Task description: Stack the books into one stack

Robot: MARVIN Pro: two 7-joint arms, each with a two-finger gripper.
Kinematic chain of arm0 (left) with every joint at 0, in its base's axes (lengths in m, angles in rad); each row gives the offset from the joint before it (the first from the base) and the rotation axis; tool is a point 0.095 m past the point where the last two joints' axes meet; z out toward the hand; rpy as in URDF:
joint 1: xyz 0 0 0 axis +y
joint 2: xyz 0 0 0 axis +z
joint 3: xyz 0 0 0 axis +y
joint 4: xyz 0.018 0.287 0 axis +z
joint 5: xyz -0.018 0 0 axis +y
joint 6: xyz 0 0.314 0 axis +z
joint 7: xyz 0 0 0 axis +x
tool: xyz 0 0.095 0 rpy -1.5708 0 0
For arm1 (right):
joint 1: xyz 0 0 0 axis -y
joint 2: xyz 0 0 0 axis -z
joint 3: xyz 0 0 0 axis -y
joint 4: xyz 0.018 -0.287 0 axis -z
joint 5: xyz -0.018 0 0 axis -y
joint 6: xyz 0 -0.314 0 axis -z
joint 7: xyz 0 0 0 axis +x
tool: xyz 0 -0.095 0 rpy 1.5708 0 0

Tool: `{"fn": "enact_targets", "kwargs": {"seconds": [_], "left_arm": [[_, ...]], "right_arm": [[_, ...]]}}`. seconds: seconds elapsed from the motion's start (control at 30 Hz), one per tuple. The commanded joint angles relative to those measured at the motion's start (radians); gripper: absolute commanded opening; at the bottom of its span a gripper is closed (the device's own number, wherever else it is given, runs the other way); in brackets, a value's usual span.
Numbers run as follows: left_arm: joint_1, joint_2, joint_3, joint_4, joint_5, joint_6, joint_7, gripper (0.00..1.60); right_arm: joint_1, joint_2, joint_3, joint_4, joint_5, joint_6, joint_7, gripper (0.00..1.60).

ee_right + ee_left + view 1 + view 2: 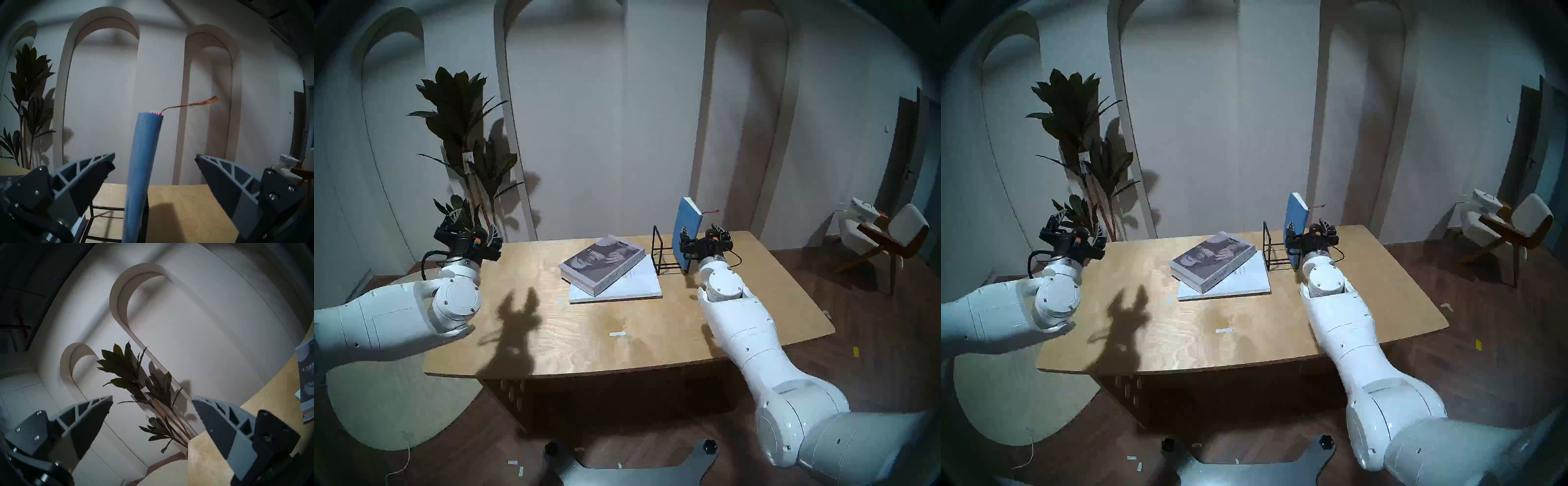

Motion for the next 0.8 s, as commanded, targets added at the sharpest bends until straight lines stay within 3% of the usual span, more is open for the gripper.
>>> {"fn": "enact_targets", "kwargs": {"seconds": [0.0, 0.47, 0.5, 0.53, 0.6, 0.63, 0.73, 0.77], "left_arm": [[-0.014, 0.002, -0.014, 0.000, 0.007, -0.003, 0.018, 1.60], [-0.014, -0.002, -0.010, 0.002, 0.009, -0.006, 0.037, 1.60], [-0.014, -0.002, -0.010, 0.002, 0.009, -0.006, 0.038, 1.60], [-0.014, -0.002, -0.010, 0.002, 0.009, -0.006, 0.039, 1.60], [-0.014, -0.002, -0.010, 0.002, 0.010, -0.007, 0.042, 1.60], [-0.014, -0.003, -0.009, 0.002, 0.010, -0.007, 0.043, 1.60], [-0.015, -0.003, -0.009, 0.003, 0.011, -0.007, 0.046, 1.60], [-0.015, -0.003, -0.008, 0.003, 0.011, -0.007, 0.046, 1.60]], "right_arm": [[0.110, -0.007, -0.007, 0.049, -0.017, -0.019, 0.014, 1.60], [0.240, -0.012, -0.024, 0.246, -0.047, -0.053, 0.041, 1.60], [0.250, -0.013, -0.025, 0.264, -0.048, -0.059, 0.042, 1.33], [0.256, -0.017, -0.022, 0.279, -0.045, -0.066, 0.039, 0.79], [0.251, -0.022, -0.019, 0.285, -0.050, -0.083, 0.025, 0.30], [0.279, -0.025, -0.023, 0.327, -0.053, -0.089, 0.021, 0.21], [0.282, -0.037, -0.027, 0.348, -0.070, -0.128, -0.025, 0.24], [0.283, -0.039, -0.031, 0.353, -0.077, -0.139, -0.036, 0.12]]}}
